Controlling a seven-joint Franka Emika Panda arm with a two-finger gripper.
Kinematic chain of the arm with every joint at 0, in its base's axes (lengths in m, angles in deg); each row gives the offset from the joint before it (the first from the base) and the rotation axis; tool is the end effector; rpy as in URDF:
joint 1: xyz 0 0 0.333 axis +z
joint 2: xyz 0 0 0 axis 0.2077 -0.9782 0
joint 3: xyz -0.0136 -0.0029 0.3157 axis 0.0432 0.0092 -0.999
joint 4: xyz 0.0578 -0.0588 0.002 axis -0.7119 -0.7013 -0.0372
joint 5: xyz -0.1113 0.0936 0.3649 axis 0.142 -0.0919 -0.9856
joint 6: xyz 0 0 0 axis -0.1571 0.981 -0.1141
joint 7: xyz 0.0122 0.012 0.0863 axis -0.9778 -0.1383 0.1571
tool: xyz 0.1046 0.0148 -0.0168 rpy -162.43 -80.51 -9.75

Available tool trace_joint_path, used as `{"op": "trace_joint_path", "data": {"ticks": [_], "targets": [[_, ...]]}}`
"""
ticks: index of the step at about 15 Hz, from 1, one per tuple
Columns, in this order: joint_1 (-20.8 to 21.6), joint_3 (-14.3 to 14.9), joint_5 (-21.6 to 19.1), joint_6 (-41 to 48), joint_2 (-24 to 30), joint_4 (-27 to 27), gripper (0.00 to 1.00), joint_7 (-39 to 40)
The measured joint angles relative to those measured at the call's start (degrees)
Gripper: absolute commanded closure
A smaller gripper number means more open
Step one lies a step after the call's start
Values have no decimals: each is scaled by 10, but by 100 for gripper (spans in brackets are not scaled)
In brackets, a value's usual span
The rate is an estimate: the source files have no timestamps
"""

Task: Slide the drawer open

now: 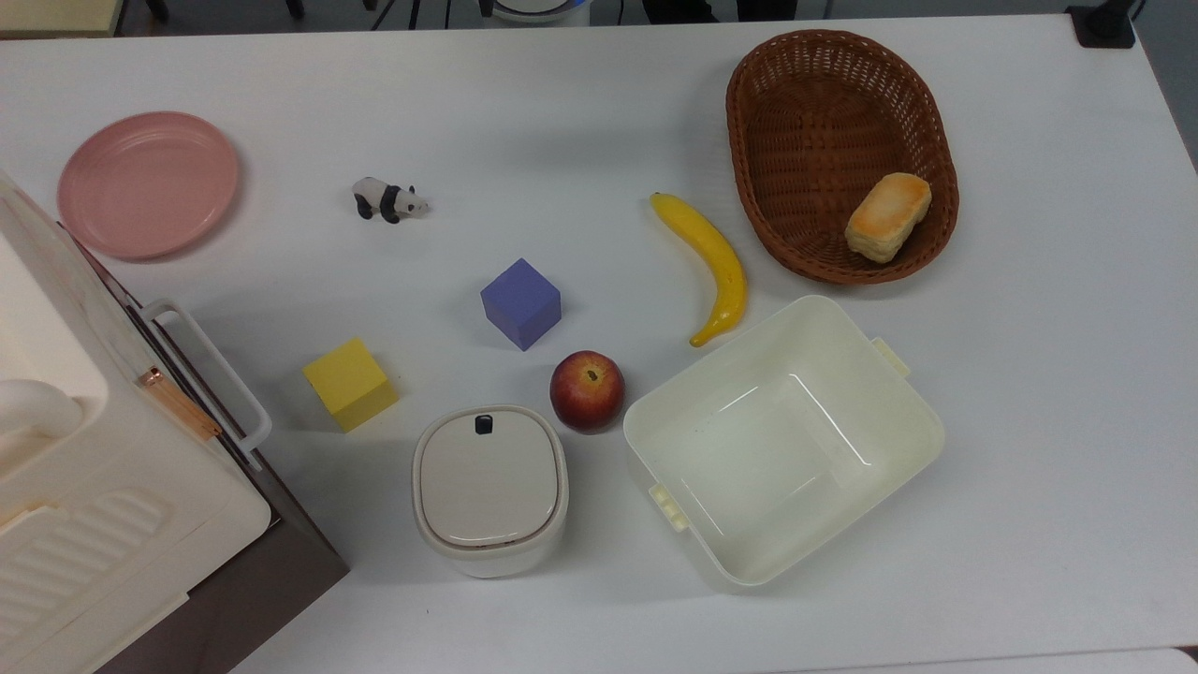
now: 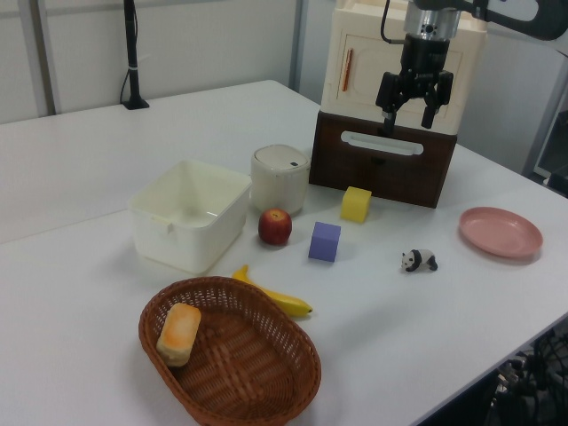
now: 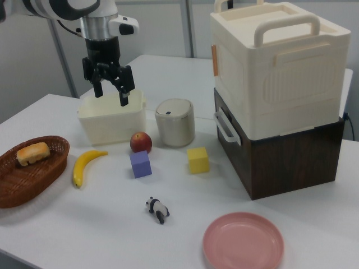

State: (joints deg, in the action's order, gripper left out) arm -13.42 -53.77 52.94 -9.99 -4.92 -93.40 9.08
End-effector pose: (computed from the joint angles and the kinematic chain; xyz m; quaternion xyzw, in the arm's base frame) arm 0.5545 -0.0443 0.6308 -0.9981 0.0469 0.0339 0.0190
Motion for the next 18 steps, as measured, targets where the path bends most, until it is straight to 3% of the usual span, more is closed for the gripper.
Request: {"op": "trace_joint_path", "data": {"ticks": [18], "targets": [[0, -8, 0, 0, -1, -13, 0, -1]]}}
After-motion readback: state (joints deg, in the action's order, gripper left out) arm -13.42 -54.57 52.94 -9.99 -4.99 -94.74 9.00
